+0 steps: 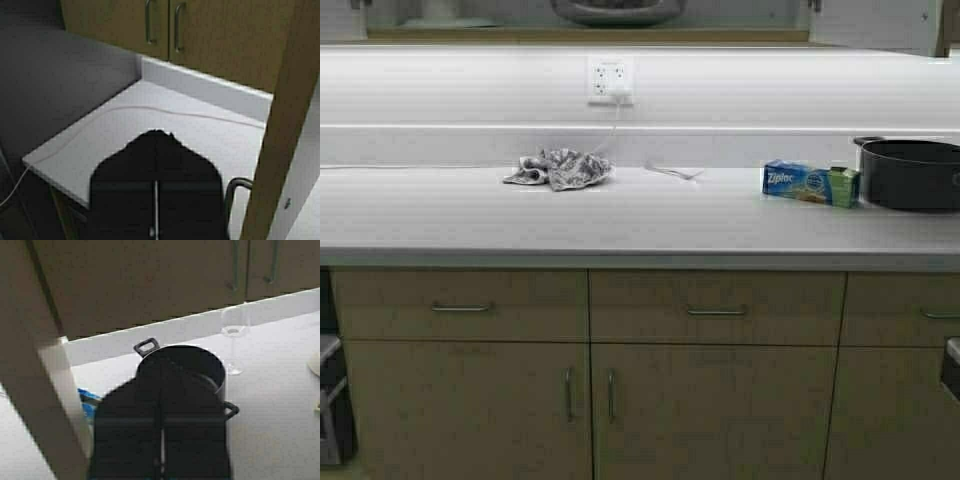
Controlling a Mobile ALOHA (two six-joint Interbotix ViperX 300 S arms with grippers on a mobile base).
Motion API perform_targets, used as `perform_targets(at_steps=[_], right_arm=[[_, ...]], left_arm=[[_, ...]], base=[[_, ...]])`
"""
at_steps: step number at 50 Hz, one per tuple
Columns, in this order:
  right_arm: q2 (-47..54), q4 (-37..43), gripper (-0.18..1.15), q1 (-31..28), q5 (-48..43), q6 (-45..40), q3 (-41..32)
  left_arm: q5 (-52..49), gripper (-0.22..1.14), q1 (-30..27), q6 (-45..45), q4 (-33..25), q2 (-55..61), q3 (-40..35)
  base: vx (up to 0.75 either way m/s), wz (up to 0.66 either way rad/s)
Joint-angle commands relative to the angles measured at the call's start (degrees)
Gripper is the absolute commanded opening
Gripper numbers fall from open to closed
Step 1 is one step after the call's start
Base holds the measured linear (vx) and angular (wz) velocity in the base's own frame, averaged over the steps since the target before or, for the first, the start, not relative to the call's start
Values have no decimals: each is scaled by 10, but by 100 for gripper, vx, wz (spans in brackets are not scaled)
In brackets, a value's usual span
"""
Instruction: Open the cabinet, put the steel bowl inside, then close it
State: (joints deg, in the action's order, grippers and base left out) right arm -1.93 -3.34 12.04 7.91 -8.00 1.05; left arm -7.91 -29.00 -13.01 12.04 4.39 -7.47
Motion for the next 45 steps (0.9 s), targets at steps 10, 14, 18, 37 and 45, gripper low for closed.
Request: perform_targets(at_steps=[10,14,18,37,45], right_arm=[[-4,-1,6,-39,-1,2,-18],[-17,-1,6,-53,1,3,-11],[-35,-4,6,-75,0,4,2],[-130,-28,6,-137,-34,-5,139],[-167,-28,6,-159,-53,-4,213]], left_arm=[[30,4,43,0,-1,25,-32],[30,4,59,0,-1,4,-14],[33,4,76,1,-1,-30,20],[96,4,111,4,14,-208,243],[98,4,98,0,15,-243,287]], base=[[2,0],[2,-1],[1,-1],[1,0],[0,0]])
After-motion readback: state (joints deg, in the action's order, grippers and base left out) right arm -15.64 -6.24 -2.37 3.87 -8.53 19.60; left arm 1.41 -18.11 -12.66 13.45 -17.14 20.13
